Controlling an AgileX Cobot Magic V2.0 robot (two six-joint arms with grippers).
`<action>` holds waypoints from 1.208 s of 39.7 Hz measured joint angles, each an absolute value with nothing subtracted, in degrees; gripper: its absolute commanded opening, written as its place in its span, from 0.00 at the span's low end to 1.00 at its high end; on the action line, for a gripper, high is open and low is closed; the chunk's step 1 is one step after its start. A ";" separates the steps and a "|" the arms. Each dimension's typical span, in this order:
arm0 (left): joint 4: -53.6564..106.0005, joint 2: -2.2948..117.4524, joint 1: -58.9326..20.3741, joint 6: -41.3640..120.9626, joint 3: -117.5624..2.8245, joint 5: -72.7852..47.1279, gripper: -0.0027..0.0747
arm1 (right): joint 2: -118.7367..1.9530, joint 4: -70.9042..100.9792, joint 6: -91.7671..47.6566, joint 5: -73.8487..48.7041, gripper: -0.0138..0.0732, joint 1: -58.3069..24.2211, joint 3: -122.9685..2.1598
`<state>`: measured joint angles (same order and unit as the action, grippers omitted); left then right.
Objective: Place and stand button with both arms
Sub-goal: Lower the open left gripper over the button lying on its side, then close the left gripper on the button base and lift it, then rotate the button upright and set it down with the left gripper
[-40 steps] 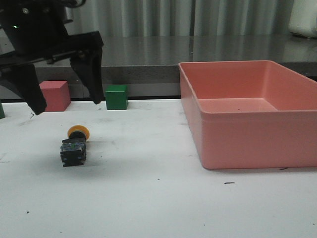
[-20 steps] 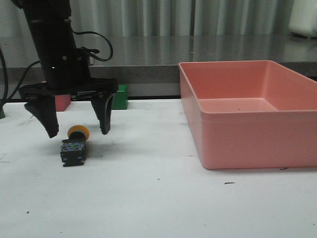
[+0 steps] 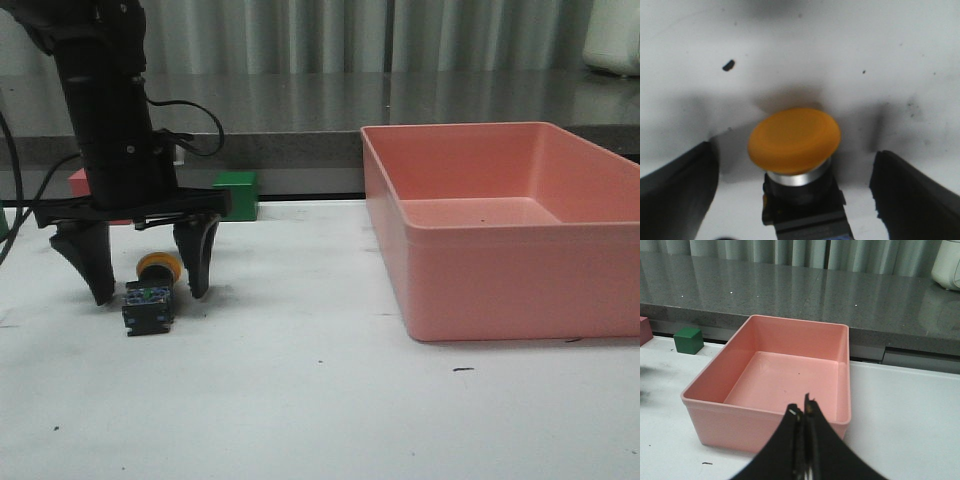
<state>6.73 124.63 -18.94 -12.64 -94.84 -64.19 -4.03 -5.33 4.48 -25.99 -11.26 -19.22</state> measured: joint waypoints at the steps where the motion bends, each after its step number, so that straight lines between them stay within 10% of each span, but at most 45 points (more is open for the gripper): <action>1: 6.57 124.75 -18.94 -12.64 -94.84 -64.19 0.56 | -4.03 -5.33 4.48 -25.99 0.08 -11.26 -19.22; 13: 6.39 125.60 -18.80 -12.85 -97.58 -66.07 0.29 | -4.03 -5.33 4.48 -25.99 0.08 -11.26 -19.22; 28: 3.31 123.13 -18.93 -12.85 -102.94 -66.66 0.25 | -4.03 -5.33 4.48 -25.99 0.08 -11.26 -19.22; 48: -3.39 94.14 -20.19 -12.75 -62.61 -13.84 0.25 | -4.03 -5.33 4.40 -25.99 0.08 -11.26 -19.22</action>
<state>-3.39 94.14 -20.19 -12.75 -62.61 -13.84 -4.03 -5.33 4.40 -25.99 -11.26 -19.22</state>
